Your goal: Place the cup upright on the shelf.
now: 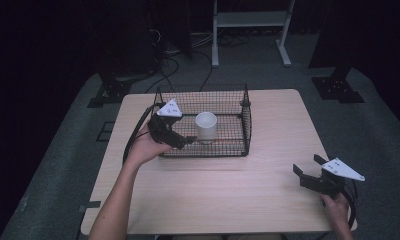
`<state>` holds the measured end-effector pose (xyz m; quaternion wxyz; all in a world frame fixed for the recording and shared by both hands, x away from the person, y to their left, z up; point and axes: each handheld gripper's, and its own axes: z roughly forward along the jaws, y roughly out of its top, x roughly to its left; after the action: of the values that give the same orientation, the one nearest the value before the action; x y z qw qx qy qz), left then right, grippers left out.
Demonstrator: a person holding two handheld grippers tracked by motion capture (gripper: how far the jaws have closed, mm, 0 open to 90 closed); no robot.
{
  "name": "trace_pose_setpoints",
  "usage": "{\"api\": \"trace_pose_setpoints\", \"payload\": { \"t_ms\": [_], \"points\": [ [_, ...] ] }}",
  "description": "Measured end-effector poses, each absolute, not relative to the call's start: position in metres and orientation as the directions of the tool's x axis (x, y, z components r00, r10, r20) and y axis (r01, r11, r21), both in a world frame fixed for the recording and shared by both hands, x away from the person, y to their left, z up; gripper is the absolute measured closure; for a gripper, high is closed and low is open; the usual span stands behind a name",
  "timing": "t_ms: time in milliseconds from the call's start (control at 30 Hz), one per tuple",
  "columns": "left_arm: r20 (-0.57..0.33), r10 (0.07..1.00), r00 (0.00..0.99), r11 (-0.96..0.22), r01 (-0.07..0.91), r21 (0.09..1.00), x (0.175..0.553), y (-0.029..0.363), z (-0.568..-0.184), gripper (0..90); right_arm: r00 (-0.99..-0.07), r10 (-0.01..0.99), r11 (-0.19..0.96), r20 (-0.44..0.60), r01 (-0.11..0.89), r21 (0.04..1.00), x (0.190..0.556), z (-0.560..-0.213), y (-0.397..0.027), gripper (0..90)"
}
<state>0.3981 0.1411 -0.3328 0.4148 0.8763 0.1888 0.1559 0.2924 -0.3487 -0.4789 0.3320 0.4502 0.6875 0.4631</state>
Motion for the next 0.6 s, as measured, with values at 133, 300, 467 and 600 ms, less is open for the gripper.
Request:
{"api": "trace_pose_setpoints", "payload": {
  "t_ms": [133, 300, 467, 600],
  "points": [
    [0.125, 0.461, 0.879, -0.579, 0.191, 0.793, 0.389, 0.144, -0.334, 6.9, -0.373, 0.927, 0.164, -0.038, 0.313, 0.936, 0.292, -0.479, -0.349, 13.1],
    [0.129, 0.469, 0.874, -0.572, 0.189, 0.798, 0.381, 0.146, -0.337, 6.9, -0.373, 0.927, 0.164, -0.037, 0.314, 0.935, 0.292, -0.479, -0.349, 13.0],
    [0.135, 0.470, 0.872, -0.558, 0.175, 0.811, 0.370, 0.150, -0.340, 6.9, -0.373, 0.927, 0.163, -0.036, 0.315, 0.935, 0.292, -0.479, -0.349, 13.1],
    [0.136, 0.470, 0.872, -0.551, 0.170, 0.817, 0.363, 0.152, -0.342, 7.0, -0.373, 0.927, 0.164, -0.037, 0.315, 0.935, 0.292, -0.479, -0.349, 13.1]
  ]
}}
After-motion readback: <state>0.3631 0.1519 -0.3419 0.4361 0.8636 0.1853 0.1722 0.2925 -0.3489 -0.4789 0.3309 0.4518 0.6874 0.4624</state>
